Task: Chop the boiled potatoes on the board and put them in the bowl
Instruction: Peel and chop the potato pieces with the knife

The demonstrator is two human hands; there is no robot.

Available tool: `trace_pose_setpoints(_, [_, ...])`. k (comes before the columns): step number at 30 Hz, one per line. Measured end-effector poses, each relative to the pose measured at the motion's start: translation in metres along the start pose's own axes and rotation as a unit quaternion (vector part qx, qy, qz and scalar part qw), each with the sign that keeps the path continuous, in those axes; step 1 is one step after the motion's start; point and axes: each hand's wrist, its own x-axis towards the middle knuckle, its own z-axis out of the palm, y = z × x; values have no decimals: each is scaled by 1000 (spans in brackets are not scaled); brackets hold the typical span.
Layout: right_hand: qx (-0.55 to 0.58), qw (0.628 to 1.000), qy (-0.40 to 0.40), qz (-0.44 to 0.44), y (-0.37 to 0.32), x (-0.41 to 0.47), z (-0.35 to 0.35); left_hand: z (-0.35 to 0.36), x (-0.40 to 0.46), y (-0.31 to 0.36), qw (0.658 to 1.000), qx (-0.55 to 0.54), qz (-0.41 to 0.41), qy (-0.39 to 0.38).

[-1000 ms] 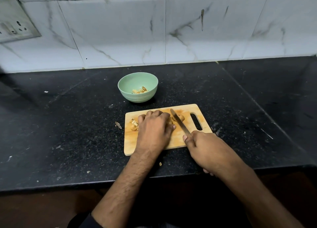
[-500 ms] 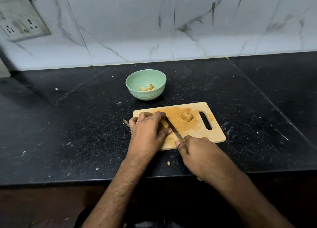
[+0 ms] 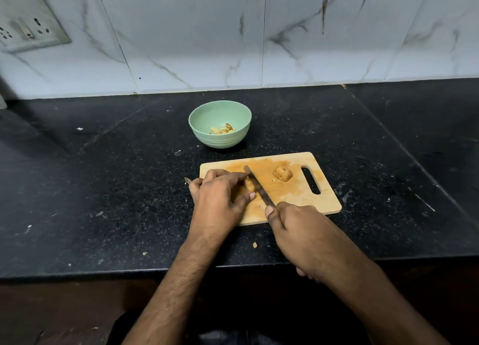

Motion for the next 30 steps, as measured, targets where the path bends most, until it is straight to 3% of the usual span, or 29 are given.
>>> trace_pose_setpoints(17, [-30,999,-27,-7,-6,-5,-10,8,7,-9,1000,3,-5,-2])
trace_pose_setpoints(25, [-84,996,25,-14,-11,16,12,10,10,-10,1000,-8,2,9])
trace_pose_setpoints(30, [-81,997,-5,0,-14,28,10,10,11,-12,1000,-14,1,15])
